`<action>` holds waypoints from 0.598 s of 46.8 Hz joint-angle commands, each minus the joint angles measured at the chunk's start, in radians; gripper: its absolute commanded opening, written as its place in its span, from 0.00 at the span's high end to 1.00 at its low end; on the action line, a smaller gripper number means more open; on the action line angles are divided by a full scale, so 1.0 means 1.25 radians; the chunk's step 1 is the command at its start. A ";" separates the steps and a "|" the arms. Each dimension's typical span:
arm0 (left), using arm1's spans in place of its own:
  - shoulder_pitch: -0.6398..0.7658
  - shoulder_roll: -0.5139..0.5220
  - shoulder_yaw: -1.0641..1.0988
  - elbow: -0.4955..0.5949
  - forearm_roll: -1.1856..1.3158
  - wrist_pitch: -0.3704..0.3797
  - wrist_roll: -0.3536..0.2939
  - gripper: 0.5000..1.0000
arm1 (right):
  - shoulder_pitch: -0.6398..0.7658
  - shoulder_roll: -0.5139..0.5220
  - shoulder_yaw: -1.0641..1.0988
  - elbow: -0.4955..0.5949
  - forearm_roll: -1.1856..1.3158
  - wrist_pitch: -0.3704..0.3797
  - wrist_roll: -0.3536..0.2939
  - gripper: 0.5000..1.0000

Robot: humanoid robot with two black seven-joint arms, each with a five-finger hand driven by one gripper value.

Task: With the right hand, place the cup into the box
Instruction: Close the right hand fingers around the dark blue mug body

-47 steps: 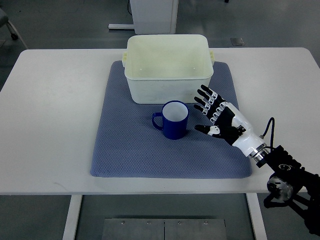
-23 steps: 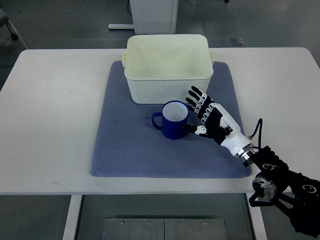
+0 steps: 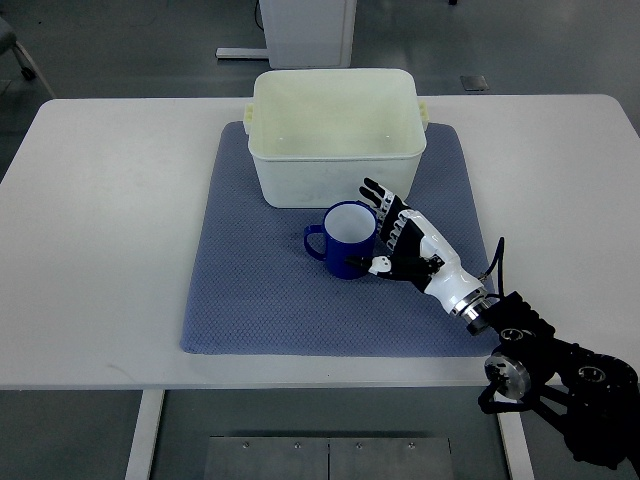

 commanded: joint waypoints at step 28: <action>0.000 0.000 0.000 0.001 0.000 0.000 0.000 0.00 | 0.020 0.040 -0.008 -0.060 0.000 -0.020 0.000 0.00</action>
